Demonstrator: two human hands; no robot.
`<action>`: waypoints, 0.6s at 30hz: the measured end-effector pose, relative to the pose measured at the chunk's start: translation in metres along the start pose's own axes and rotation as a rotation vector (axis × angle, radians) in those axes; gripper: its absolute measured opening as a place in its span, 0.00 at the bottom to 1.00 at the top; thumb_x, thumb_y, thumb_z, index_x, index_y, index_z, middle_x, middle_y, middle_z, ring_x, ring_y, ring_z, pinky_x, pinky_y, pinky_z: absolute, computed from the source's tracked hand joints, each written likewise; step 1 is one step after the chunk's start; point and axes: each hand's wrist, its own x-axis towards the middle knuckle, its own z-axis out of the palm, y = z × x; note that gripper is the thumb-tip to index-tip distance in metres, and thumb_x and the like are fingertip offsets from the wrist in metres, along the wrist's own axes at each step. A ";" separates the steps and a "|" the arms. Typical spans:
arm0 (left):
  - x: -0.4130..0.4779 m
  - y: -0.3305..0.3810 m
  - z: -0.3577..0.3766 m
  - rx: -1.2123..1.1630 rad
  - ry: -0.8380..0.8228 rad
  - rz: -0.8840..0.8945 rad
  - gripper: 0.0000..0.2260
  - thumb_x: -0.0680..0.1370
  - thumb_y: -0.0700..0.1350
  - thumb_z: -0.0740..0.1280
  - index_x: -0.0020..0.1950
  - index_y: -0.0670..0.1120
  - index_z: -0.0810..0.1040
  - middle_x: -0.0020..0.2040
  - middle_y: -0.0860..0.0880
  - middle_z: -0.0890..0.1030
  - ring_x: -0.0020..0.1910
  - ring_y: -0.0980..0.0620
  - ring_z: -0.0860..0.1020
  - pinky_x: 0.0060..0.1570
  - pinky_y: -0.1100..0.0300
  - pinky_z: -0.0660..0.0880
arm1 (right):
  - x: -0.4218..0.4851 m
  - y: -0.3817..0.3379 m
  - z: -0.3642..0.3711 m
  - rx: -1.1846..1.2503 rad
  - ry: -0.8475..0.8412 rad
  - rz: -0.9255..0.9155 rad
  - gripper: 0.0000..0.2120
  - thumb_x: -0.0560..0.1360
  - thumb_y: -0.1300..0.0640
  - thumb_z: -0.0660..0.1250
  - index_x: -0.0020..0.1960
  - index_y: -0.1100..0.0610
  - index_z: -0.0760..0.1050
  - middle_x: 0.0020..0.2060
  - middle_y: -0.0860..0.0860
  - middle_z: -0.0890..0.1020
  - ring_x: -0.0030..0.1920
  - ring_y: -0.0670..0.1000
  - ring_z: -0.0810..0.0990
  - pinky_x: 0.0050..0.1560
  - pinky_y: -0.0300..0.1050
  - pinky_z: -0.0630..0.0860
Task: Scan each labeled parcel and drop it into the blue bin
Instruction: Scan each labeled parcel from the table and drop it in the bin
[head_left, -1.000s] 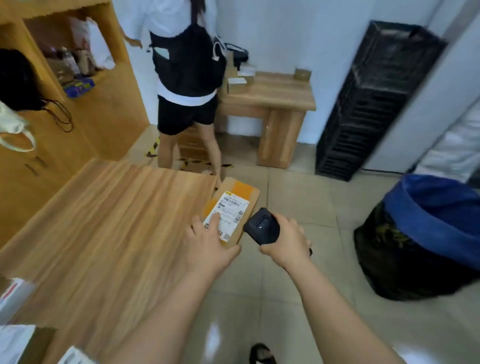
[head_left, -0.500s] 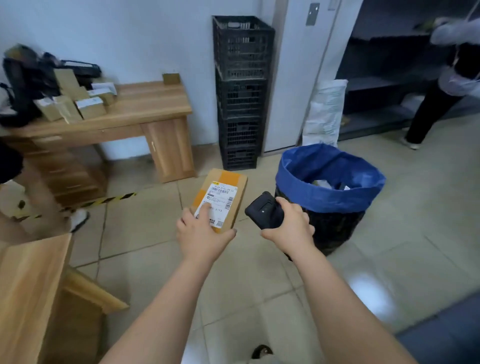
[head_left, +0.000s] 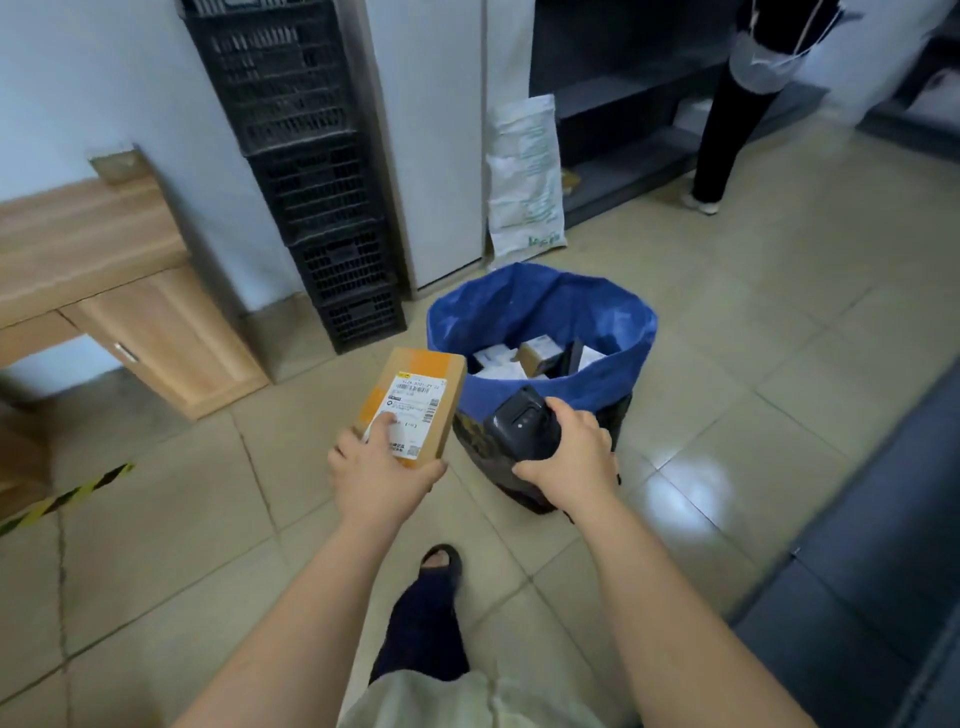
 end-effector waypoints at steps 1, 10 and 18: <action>0.015 0.011 0.008 0.005 -0.015 0.019 0.41 0.65 0.66 0.73 0.74 0.57 0.64 0.69 0.43 0.64 0.66 0.41 0.64 0.65 0.46 0.66 | 0.017 0.004 -0.003 0.009 0.021 0.025 0.43 0.67 0.48 0.77 0.76 0.43 0.60 0.70 0.49 0.68 0.69 0.56 0.66 0.67 0.57 0.67; 0.217 0.121 0.083 0.037 -0.148 0.141 0.41 0.65 0.66 0.72 0.73 0.55 0.63 0.67 0.43 0.63 0.65 0.41 0.64 0.65 0.47 0.68 | 0.221 0.006 -0.016 0.027 0.110 0.115 0.43 0.68 0.49 0.77 0.77 0.44 0.59 0.70 0.50 0.68 0.69 0.57 0.66 0.67 0.57 0.67; 0.369 0.191 0.189 0.211 -0.297 0.185 0.44 0.63 0.71 0.70 0.73 0.53 0.63 0.67 0.44 0.63 0.64 0.41 0.64 0.65 0.48 0.66 | 0.403 0.020 0.016 0.038 0.066 0.239 0.42 0.68 0.50 0.76 0.77 0.45 0.59 0.71 0.49 0.67 0.70 0.55 0.65 0.70 0.56 0.64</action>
